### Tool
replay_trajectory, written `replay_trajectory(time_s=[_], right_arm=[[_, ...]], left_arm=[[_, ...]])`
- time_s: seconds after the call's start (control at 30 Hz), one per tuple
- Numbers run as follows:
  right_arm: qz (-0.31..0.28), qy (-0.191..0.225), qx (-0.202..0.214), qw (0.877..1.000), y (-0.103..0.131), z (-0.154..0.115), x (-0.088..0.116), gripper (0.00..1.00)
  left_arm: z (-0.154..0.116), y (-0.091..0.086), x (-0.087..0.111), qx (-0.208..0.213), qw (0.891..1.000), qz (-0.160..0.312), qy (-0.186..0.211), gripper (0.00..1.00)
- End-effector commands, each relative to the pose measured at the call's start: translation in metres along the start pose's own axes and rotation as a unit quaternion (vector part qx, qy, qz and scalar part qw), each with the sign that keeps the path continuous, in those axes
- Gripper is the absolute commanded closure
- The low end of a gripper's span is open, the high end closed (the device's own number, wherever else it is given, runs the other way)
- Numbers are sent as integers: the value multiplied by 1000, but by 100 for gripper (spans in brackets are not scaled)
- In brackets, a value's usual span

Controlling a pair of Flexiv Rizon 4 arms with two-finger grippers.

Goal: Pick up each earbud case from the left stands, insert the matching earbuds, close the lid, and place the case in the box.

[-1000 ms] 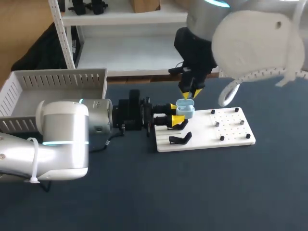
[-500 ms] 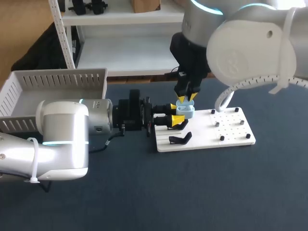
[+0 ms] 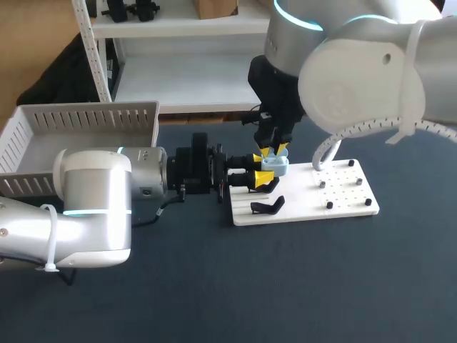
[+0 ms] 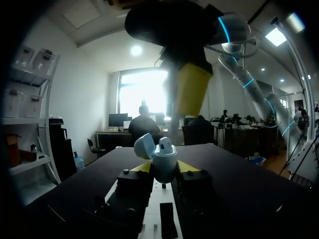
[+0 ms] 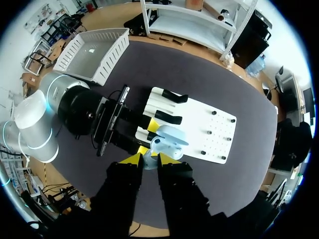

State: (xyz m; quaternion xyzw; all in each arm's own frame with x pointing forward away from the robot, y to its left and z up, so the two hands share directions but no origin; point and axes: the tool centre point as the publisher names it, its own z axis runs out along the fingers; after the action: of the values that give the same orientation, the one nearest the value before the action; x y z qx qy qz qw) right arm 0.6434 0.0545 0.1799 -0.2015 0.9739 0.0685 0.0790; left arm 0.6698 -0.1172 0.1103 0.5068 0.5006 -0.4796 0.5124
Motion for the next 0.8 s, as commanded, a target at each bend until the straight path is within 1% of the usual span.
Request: replay_trajectory(time_s=[0.03,0.8], right_arm=[[1,4,-1,1000,0,2,-3,100],[6,15,-7,1000,-4,12,-9,100]], left_arm=[[0,0,1,-1,1000,1,-1,100],[0,0,1,-1,1000,1,-1,100]])
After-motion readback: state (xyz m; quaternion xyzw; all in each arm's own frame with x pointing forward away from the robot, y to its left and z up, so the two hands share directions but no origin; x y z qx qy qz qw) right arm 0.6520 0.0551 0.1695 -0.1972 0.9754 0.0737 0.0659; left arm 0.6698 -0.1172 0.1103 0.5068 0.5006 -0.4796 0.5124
